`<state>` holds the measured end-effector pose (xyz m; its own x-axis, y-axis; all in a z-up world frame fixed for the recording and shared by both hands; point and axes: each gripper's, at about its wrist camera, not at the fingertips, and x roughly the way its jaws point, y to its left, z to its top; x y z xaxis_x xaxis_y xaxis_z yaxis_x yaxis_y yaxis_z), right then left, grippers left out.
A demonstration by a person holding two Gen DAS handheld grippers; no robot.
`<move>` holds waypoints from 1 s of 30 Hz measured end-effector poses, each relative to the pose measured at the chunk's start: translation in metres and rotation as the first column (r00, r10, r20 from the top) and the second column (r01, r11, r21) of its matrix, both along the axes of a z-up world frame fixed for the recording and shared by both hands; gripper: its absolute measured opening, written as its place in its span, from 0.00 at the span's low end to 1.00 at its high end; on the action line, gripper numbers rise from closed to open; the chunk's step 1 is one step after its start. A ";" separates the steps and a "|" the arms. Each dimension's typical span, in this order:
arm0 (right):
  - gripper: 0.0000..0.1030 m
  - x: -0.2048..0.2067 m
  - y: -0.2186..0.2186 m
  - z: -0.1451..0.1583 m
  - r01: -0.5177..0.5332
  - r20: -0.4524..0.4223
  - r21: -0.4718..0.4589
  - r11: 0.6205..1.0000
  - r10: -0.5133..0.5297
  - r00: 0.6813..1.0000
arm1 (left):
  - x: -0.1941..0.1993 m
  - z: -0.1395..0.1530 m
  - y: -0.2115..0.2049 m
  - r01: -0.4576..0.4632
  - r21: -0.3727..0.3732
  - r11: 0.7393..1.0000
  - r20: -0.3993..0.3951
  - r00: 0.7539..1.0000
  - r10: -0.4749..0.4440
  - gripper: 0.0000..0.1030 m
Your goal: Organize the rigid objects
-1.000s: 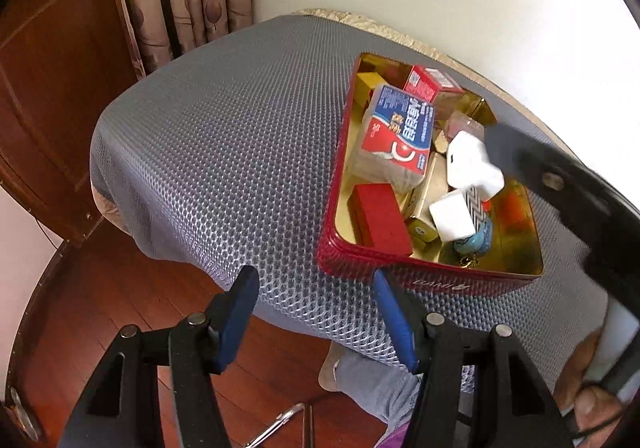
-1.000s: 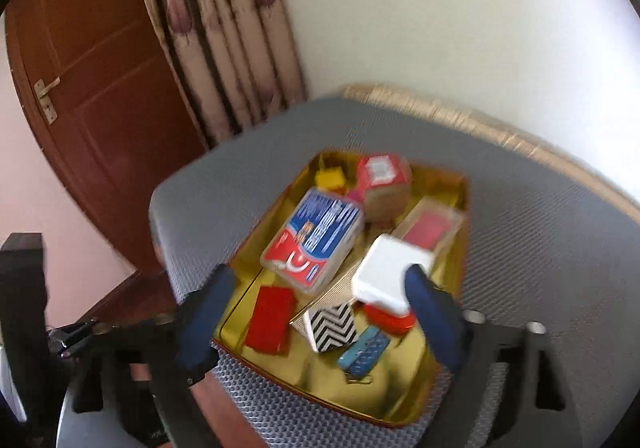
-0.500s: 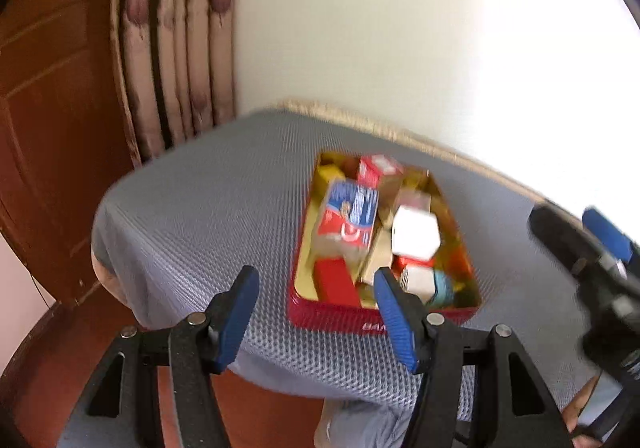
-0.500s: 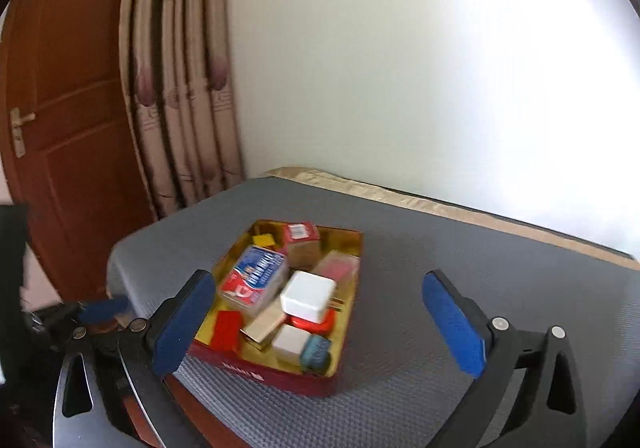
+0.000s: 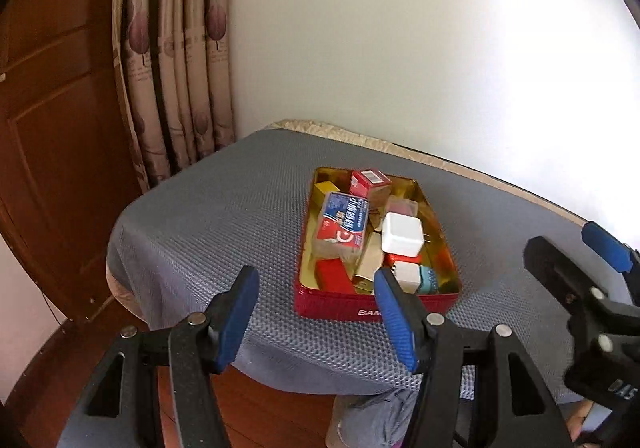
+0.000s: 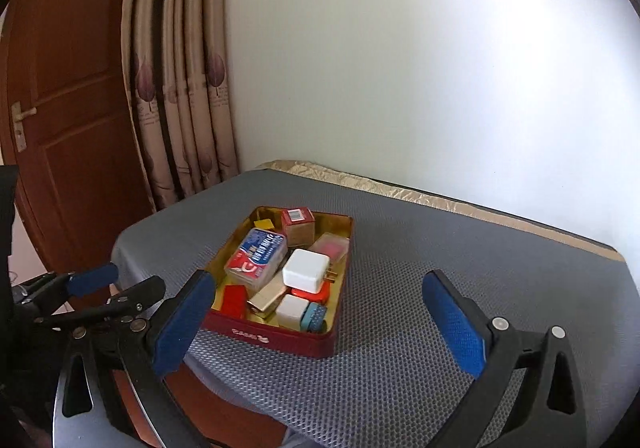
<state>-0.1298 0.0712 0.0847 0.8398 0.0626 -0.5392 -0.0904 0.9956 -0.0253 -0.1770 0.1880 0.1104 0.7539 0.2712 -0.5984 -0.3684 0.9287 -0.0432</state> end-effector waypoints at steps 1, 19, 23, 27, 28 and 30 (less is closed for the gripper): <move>1.00 -0.002 0.001 0.001 -0.001 0.002 0.003 1.000 0.001 1.000 | -0.001 0.001 0.000 -0.006 0.007 1.000 -0.002 1.000 0.006 0.60; 1.00 -0.014 0.009 0.006 -0.016 -0.021 0.003 1.000 0.016 1.000 | 0.000 -0.005 0.006 0.000 -0.001 1.000 -0.051 0.999 0.000 0.64; 1.00 -0.015 0.011 0.005 -0.022 -0.028 0.007 1.000 0.022 0.999 | 0.003 -0.010 0.007 -0.004 -0.010 1.000 -0.071 0.998 0.003 0.64; 1.00 -0.014 0.011 0.005 -0.022 -0.033 0.011 1.000 0.022 0.999 | 0.005 -0.012 0.009 -0.003 -0.015 1.000 -0.082 0.997 0.002 0.64; 1.00 -0.014 0.012 0.005 -0.023 -0.034 0.011 1.000 0.023 0.999 | 0.005 -0.013 0.009 -0.004 -0.020 1.000 -0.086 0.996 0.002 0.64; 1.00 -0.013 0.013 0.003 -0.024 -0.044 0.002 1.000 0.024 0.999 | 0.006 -0.015 0.010 -0.005 -0.025 1.000 -0.093 0.996 0.003 0.64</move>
<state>-0.1431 0.0847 0.0877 0.8137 0.0829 -0.5753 -0.1151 0.9932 -0.0197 -0.1711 0.1983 0.0953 0.6940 0.2580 -0.6722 -0.3755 0.9263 -0.0320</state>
